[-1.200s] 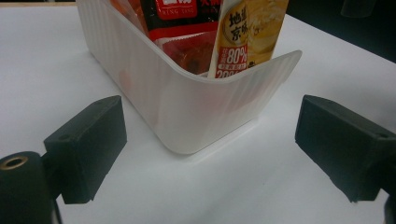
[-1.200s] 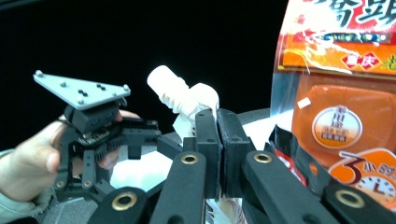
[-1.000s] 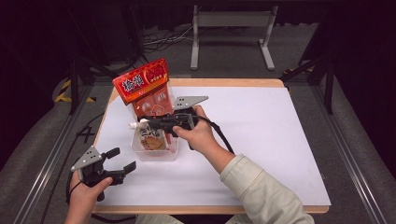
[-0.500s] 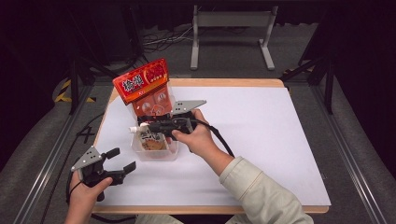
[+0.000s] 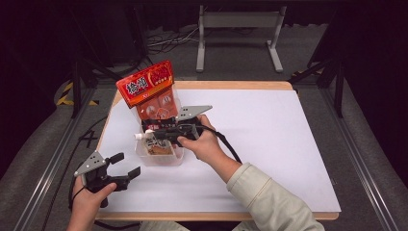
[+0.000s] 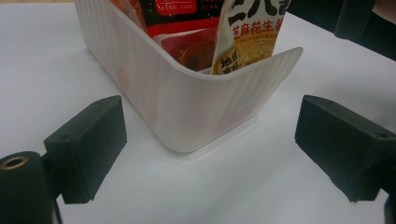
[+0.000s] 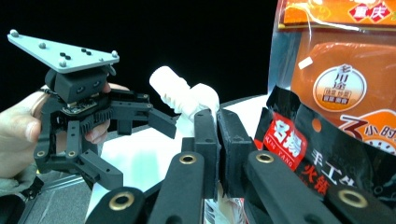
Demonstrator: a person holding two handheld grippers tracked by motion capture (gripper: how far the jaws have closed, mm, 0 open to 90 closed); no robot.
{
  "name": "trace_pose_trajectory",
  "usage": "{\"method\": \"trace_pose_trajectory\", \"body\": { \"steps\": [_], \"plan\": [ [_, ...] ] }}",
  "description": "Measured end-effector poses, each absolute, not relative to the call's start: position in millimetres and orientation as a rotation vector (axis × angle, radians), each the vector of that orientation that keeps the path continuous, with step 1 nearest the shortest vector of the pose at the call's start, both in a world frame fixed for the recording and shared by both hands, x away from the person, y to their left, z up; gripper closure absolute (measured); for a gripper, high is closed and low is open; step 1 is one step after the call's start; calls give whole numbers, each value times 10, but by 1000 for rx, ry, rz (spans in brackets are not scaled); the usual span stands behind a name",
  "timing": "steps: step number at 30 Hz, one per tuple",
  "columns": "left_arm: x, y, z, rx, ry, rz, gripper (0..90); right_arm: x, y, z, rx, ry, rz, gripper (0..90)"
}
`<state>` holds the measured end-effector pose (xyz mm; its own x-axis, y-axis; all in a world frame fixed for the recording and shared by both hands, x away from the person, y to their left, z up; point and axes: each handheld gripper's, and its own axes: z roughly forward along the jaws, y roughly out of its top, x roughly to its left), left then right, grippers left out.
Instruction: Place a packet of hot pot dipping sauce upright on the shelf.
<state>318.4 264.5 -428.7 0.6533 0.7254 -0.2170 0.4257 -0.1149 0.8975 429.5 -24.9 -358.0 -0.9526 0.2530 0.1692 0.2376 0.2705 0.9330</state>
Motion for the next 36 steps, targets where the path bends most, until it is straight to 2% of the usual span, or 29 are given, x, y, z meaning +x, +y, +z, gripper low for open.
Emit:
{"method": "trace_pose_trajectory", "body": {
  "steps": [15,29,36],
  "plan": [
    [3195,2627,-4286,1763,938,310,117,4269,-272,-3603,480,2508,1785,840],
    [3206,2605,-4288,1777,935,301,123,4236,-411,-3535,435,2488,1701,752],
    [3205,2611,-4292,1777,936,301,122,4229,-446,-3478,422,2466,1700,662]
  ]
}}
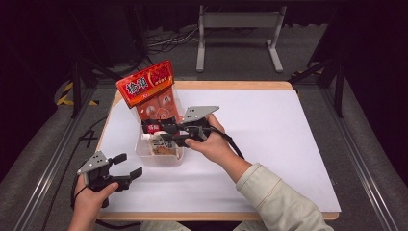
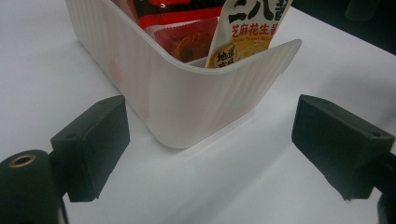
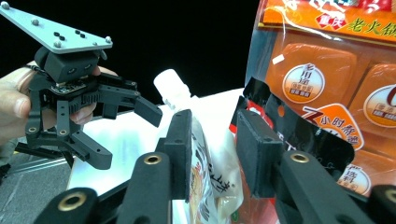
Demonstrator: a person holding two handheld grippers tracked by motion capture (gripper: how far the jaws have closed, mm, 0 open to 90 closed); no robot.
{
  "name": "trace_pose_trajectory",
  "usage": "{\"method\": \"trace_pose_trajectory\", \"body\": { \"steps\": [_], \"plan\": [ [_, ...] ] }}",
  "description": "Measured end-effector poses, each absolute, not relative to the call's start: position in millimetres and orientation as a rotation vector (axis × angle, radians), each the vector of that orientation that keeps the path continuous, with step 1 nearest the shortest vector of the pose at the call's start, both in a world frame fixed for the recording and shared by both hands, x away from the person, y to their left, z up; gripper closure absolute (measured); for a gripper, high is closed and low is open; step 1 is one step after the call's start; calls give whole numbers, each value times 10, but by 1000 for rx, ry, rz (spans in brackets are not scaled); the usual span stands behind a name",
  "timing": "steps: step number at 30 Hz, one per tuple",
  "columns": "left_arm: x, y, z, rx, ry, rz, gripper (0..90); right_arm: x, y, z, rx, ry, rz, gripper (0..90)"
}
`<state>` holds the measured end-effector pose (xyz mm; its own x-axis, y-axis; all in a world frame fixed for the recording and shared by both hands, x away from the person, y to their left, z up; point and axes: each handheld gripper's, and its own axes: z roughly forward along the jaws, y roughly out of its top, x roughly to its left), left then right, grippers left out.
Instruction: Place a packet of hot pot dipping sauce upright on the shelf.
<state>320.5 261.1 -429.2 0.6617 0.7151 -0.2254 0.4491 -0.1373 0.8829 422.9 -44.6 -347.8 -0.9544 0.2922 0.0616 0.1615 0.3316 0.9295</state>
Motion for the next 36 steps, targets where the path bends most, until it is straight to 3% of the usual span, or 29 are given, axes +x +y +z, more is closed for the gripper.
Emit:
{"method": "trace_pose_trajectory", "body": {
  "steps": [5,7,8,9,24,36],
  "plan": [
    [3207,2610,-4292,1779,933,303,121,4216,-466,-3439,422,2449,1718,556],
    [3207,2609,-4291,1773,937,302,121,4186,-499,-3392,413,2414,1733,423],
    [3207,2609,-4291,1773,937,302,121,4186,-499,-3392,413,2414,1733,423],
    [3212,2612,-4286,1774,931,308,120,4167,-543,-3355,417,2383,1741,354],
    [3254,2572,-4265,1770,926,311,112,3998,-1285,-3084,506,2242,1724,317],
    [3277,2569,-4258,1764,919,318,103,3831,-1939,-3149,612,2141,1622,256]
  ]
}}
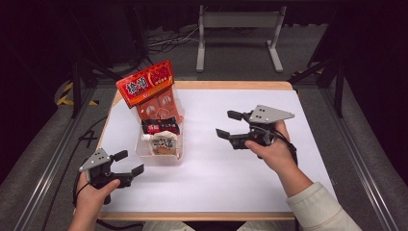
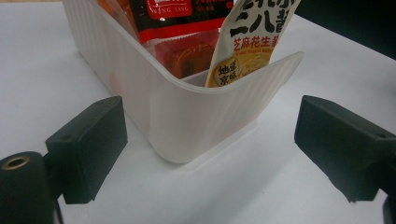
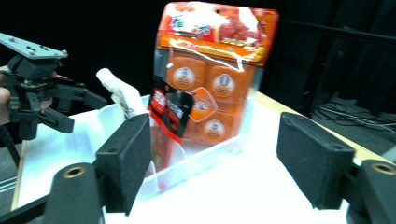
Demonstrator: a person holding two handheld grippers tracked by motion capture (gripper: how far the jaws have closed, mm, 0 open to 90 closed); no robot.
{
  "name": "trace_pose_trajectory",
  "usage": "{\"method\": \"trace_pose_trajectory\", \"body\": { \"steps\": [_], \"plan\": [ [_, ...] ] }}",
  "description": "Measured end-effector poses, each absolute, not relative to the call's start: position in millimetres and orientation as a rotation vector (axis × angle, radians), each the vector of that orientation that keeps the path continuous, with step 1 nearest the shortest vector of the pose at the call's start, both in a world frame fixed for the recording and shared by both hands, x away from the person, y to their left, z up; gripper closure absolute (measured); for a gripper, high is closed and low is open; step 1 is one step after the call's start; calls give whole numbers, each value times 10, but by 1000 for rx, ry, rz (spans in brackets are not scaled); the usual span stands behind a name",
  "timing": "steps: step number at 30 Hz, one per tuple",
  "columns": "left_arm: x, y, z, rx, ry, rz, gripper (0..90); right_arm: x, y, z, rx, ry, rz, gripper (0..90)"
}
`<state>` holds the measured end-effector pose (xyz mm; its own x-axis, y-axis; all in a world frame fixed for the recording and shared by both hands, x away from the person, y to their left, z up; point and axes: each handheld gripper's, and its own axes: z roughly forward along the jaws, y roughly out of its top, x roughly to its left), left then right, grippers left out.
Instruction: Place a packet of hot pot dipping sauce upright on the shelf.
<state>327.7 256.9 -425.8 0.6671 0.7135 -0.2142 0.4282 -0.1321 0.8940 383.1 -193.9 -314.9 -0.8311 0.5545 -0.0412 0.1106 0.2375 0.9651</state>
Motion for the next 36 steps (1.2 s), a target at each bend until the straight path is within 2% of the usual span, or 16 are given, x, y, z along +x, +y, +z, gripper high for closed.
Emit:
{"method": "trace_pose_trajectory", "body": {
  "steps": [10,19,26,36],
  "plan": [
    [3274,2577,-4236,1751,883,317,97,3648,-2514,-3249,699,2040,1582,235],
    [3259,2579,-4226,1712,857,306,85,3557,-2924,-3477,742,1935,1569,203],
    [3258,2594,-4203,1713,844,267,115,3455,-3082,-3641,749,1893,1507,171],
    [3241,2559,-4215,1703,804,304,106,3304,-3139,-3952,779,1833,1475,172]
  ]
}}
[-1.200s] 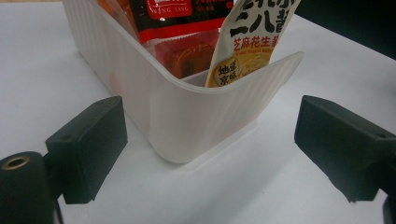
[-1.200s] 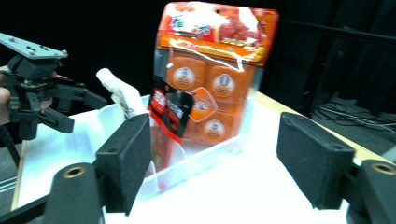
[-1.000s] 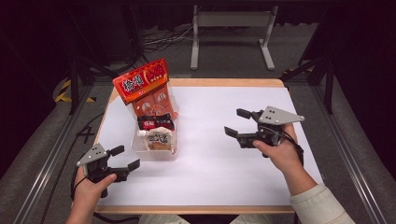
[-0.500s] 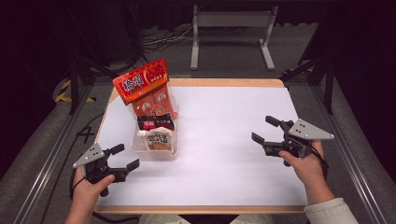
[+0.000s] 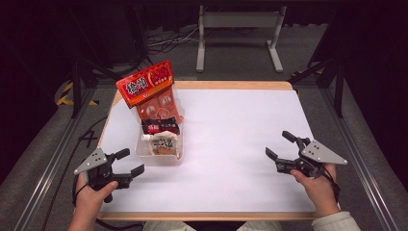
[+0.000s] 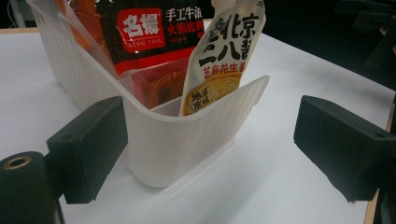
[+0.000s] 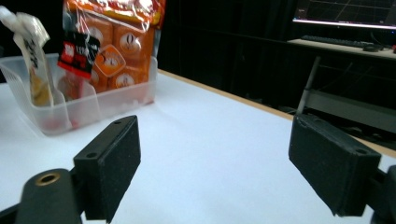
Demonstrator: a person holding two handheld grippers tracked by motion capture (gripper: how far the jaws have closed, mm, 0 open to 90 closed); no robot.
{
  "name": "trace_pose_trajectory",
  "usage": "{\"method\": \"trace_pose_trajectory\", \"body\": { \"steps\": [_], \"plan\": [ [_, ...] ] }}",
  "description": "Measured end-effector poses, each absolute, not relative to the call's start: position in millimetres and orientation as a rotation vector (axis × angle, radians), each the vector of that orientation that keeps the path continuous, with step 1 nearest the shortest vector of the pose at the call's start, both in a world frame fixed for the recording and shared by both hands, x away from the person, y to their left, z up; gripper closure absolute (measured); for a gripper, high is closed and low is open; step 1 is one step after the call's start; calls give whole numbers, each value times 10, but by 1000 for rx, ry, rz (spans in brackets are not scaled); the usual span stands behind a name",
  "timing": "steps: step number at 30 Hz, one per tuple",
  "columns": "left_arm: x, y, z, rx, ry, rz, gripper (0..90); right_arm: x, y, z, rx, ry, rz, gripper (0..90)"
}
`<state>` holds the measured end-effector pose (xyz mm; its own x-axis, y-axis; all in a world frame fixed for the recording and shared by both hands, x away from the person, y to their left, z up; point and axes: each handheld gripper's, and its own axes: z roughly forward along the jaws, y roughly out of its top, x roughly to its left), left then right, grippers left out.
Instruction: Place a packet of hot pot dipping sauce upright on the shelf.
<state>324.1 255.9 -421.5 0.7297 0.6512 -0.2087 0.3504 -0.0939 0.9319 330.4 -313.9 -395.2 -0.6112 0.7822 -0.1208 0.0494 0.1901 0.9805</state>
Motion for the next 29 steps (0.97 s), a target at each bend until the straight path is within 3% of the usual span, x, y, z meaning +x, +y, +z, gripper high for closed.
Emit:
{"method": "trace_pose_trajectory", "body": {
  "steps": [7,29],
  "plan": [
    [3252,2550,-4236,1698,802,302,102,3235,-3192,-4202,859,1866,1486,172],
    [3282,2539,-4315,1694,861,326,96,3173,-3258,-4404,926,1925,1419,172]
  ]
}}
